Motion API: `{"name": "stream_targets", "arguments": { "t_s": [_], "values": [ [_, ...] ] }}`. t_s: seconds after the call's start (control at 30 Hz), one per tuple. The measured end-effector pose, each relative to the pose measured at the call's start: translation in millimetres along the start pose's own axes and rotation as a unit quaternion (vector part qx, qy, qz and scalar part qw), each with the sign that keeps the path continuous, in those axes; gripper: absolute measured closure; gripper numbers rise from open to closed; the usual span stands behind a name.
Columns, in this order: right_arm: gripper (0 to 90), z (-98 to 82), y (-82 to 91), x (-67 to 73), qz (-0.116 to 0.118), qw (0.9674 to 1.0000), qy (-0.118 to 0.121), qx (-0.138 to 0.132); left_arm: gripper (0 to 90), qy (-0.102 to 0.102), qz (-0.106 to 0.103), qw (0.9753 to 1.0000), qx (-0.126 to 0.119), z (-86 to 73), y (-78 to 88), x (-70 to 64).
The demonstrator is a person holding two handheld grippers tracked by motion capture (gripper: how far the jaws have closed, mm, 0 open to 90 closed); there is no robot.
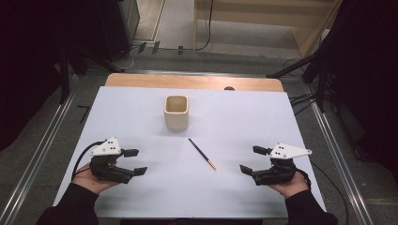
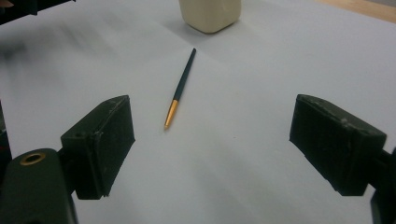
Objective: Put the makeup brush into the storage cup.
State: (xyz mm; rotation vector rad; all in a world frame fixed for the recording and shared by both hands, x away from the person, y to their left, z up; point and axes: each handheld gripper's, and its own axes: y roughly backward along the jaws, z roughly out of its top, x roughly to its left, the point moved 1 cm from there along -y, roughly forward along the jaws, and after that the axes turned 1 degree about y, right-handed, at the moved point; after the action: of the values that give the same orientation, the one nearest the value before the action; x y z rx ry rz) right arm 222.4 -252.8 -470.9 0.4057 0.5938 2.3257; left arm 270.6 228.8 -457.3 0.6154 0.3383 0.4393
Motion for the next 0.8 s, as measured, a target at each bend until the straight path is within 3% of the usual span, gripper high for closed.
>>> {"name": "stream_targets", "arguments": {
  "t_s": [0.8],
  "values": [
    [15.0,0.3,3.9,0.6,0.004,0.9998,0.008,-0.020,26.1,0.004,-0.005,0.9999,-0.014,1.6,1.6,0.2]
  ]
}}
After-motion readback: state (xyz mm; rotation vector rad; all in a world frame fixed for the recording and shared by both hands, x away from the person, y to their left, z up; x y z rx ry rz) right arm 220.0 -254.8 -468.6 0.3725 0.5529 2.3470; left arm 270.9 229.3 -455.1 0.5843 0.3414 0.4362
